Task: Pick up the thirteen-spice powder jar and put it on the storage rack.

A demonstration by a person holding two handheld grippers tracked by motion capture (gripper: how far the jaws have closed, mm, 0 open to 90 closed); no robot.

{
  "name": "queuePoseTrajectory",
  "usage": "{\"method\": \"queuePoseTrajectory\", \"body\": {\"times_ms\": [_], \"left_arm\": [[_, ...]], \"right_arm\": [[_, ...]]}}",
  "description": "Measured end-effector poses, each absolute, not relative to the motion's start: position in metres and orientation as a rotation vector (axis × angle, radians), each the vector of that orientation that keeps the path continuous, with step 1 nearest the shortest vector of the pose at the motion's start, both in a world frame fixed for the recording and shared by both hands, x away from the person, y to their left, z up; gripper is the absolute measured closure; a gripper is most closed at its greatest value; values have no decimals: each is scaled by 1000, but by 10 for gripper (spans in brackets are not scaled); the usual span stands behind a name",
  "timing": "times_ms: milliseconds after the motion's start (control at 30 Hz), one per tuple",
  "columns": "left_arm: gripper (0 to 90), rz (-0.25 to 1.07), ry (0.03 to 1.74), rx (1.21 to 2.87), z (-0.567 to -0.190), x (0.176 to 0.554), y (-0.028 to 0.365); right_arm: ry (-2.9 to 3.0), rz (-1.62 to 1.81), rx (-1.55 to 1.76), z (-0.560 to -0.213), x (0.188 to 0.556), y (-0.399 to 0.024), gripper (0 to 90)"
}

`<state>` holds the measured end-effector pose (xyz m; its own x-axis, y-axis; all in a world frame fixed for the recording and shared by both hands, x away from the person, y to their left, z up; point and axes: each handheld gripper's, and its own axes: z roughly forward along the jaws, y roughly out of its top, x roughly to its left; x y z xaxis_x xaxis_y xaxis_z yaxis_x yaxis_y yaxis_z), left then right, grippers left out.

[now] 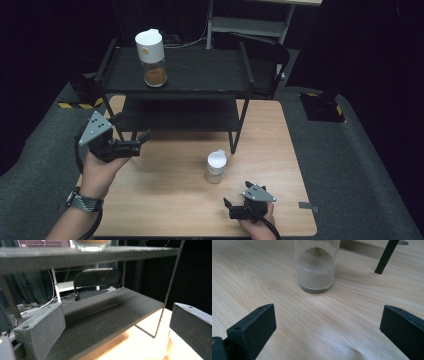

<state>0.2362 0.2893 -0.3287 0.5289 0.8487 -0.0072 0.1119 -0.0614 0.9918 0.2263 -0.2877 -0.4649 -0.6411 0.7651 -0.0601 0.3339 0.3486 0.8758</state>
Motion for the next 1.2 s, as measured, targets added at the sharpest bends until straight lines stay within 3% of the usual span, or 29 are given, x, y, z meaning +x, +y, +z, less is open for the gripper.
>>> {"method": "queuePoseTrajectory", "body": {"times_ms": [1200], "left_arm": [[13, 635, 876, 1640, -456, 222, 291]], "right_arm": [[2148, 1221, 934, -465, 224, -285, 14]]}}
